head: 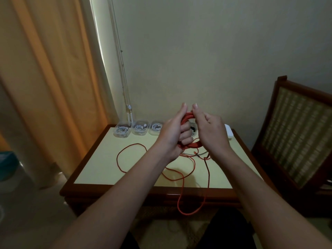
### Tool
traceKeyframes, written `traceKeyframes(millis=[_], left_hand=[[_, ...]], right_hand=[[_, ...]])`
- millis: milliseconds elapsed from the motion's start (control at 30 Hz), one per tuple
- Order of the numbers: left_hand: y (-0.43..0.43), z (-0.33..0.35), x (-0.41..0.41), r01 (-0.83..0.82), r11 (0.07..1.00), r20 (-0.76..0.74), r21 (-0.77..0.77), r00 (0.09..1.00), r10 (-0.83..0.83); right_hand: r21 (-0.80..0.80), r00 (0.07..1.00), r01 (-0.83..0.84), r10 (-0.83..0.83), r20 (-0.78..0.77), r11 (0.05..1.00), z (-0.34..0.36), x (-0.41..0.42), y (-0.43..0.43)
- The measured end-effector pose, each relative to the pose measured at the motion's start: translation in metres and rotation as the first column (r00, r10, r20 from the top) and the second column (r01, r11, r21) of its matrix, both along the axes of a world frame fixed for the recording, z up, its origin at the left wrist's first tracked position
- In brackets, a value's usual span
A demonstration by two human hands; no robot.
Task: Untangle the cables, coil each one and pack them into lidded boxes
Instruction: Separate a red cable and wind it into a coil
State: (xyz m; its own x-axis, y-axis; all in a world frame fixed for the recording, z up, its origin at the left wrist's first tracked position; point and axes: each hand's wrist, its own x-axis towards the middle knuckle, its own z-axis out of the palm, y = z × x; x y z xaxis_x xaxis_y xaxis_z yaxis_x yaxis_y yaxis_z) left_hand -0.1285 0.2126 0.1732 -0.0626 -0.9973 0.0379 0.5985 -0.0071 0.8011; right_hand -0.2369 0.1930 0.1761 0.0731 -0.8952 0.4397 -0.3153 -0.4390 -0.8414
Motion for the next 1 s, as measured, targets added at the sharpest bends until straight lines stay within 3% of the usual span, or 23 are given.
traceKeyframes(millis=[133,300,433,567,700,867,1000], left_hand=[[-0.003,-0.001,0.000,0.178,0.983,-0.204,0.037,0.965,-0.167],[-0.002,-0.001,0.002,0.140,0.988,-0.169,0.064,0.977,-0.127],[-0.002,-0.005,0.014,0.152,0.981,-0.218,0.123,0.968,-0.122],[-0.002,-0.003,0.023,0.152,0.983,-0.241,0.103,0.963,-0.123],[-0.001,-0.001,0.039,0.117,0.987,-0.284,0.106,0.955,-0.083],[-0.001,0.002,0.065,0.056,0.993,-0.378,0.107,0.926,-0.012],[-0.005,0.002,0.081,-0.032,0.992,-0.520,0.125,0.849,0.093]], right_hand=[[0.007,0.996,0.049,-0.049,0.073,0.999,0.000,0.004,0.000],[0.045,0.994,0.016,-0.021,0.108,0.999,-0.006,0.005,-0.002],[0.093,0.993,-0.105,0.099,0.066,0.990,-0.005,0.002,-0.003],[0.092,0.988,-0.122,0.113,0.103,0.988,-0.004,-0.009,-0.009],[0.126,0.988,-0.152,0.155,-0.011,0.980,-0.009,-0.034,-0.021],[0.109,0.994,0.000,-0.012,0.110,0.994,-0.021,-0.068,-0.038],[0.065,0.992,0.056,-0.063,0.114,0.996,-0.029,-0.086,-0.047]])
